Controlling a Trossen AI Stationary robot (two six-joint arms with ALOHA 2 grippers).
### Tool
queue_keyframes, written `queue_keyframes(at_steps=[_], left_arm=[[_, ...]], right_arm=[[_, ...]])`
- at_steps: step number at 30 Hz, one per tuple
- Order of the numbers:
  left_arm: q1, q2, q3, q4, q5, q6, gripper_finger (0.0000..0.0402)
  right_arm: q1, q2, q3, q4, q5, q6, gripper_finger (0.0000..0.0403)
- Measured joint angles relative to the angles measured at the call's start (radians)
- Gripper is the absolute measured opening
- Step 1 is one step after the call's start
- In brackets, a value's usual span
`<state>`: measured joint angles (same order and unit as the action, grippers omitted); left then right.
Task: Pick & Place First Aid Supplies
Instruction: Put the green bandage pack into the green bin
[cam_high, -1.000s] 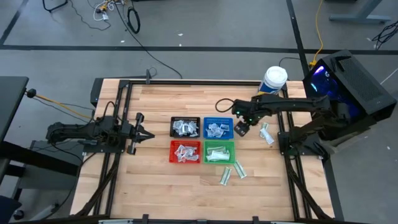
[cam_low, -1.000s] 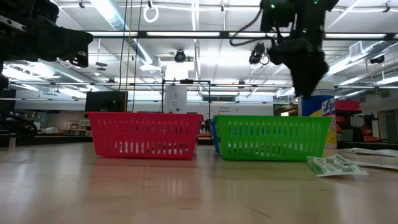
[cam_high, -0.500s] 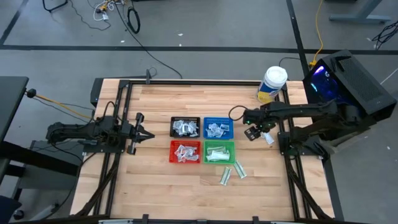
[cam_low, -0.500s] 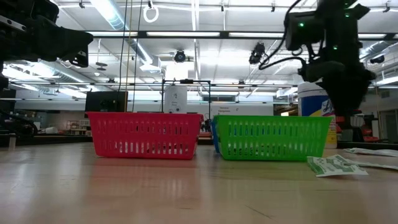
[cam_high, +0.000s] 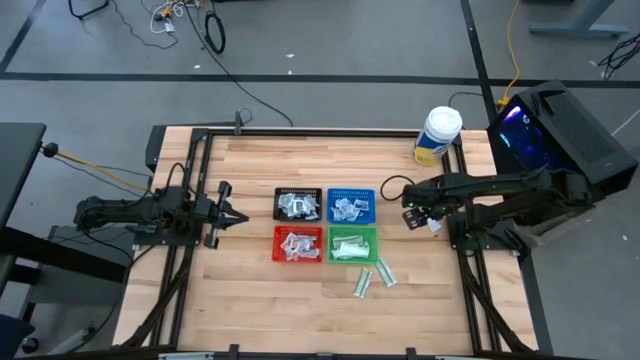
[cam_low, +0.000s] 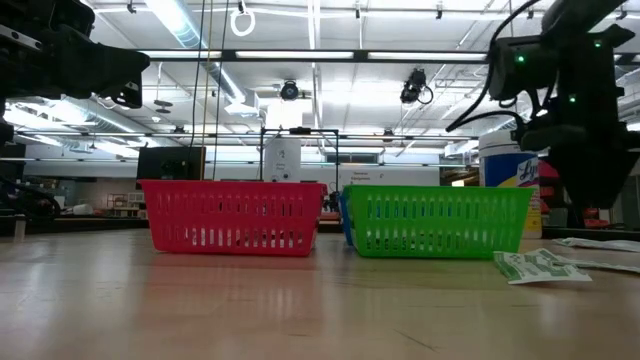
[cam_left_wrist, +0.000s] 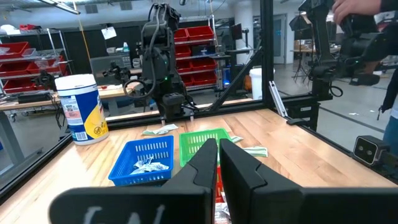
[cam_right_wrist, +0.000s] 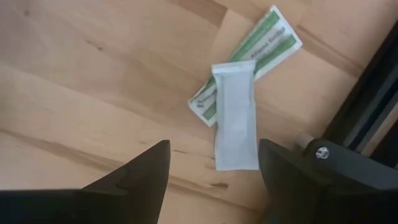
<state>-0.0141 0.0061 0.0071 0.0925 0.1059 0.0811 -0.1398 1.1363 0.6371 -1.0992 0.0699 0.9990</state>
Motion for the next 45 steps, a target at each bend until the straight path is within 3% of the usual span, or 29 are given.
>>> queue_keyframes(at_steps=[20,37,45], left_arm=[[0.0,0.0,0.0,0.0,0.0,0.0,0.0025],[0.0,0.0,0.0,0.0,0.0,0.0,0.0025],[0.0,0.0,0.0,0.0,0.0,0.0,0.0025]], right_arm=[[-0.001,-0.02,-0.156,0.129,0.115,-0.022,0.0246],[-0.013,-0.02,-0.099,0.13,0.099,-0.021,0.0246],[-0.093,0.012,-0.032,0.064,0.082,-0.21,0.0246]])
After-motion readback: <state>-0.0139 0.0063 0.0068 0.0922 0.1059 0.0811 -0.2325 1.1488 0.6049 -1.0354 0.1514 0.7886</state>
